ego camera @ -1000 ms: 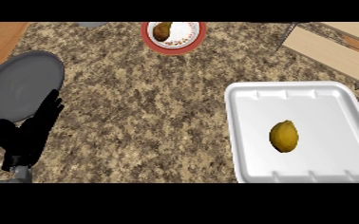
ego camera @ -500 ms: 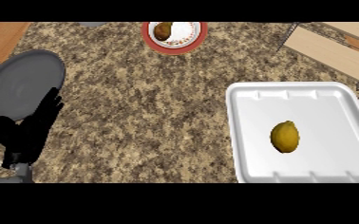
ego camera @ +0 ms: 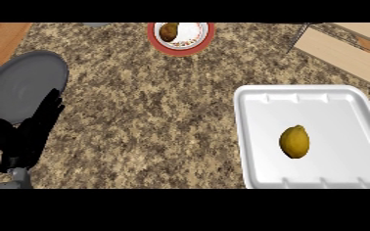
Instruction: Pick the tomato from the tray and place it in the tiered shelf
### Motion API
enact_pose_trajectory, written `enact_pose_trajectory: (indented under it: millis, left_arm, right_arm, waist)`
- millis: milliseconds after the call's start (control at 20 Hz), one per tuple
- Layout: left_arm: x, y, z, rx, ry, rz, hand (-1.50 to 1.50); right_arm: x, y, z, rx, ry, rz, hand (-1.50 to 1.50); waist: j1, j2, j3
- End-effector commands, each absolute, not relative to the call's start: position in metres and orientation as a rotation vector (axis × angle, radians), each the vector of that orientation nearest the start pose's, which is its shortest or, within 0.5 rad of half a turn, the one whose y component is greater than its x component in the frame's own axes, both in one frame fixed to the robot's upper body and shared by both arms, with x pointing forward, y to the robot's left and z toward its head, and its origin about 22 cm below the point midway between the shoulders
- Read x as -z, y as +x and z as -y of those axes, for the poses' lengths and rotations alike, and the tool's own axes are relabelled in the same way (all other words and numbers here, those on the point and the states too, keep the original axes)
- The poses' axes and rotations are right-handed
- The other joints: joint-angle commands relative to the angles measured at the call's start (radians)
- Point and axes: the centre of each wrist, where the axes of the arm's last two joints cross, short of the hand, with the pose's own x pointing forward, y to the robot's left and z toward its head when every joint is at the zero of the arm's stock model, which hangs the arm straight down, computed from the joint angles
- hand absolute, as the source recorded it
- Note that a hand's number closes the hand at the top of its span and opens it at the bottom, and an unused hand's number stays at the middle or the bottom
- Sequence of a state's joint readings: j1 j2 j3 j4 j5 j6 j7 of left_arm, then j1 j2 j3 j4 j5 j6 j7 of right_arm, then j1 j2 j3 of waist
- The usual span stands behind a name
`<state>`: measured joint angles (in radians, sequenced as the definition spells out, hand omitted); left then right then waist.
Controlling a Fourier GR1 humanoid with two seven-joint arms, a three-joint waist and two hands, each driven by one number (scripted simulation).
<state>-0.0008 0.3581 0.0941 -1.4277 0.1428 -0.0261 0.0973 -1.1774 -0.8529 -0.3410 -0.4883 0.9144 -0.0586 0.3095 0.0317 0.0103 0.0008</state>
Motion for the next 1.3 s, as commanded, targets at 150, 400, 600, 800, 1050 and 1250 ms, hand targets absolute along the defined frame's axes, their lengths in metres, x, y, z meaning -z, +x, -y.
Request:
enact_pose_trajectory:
  millis: [150, 400, 600, 800, 1050, 1250]
  left_arm:
    - [-0.013, 0.235, -0.338, 0.057, 0.235, 1.359, 0.0]
    - [-0.012, 0.245, -0.357, 0.061, 0.258, 1.35, 0.0]
    - [-0.015, 0.236, -0.35, 0.053, 0.251, 1.321, 0.0]
    - [0.005, 0.247, -0.352, 0.043, 0.276, 1.325, 0.0]
    - [0.002, 0.227, -0.356, 0.036, 0.26, 1.328, 0.0]
    - [0.007, 0.215, -0.359, 0.027, 0.291, 1.326, 0.0]
  right_arm:
    - [-0.305, 0.404, 0.445, -0.106, -1.323, 1.257, -1.5]
    - [-0.322, 0.398, 0.453, 0.057, -1.163, 1.303, -1.5]
    - [-0.318, 0.378, 0.48, 0.148, -1.076, 1.38, -1.5]
    - [-0.36, 0.354, 0.493, 0.224, -1.02, 1.499, -1.5]
    - [-0.396, 0.303, 0.522, 0.305, -1.038, 1.527, -1.5]
    - [-0.41, 0.246, 0.558, 0.386, -1.105, 1.469, -1.5]
  waist:
    - [0.0, -0.003, 0.0]
    - [-0.01, -0.002, 0.0]
    - [-0.019, -0.009, 0.0]
    - [-0.041, -0.01, -0.001]
    - [-0.05, -0.021, -0.002]
    - [-0.05, -0.019, -0.001]
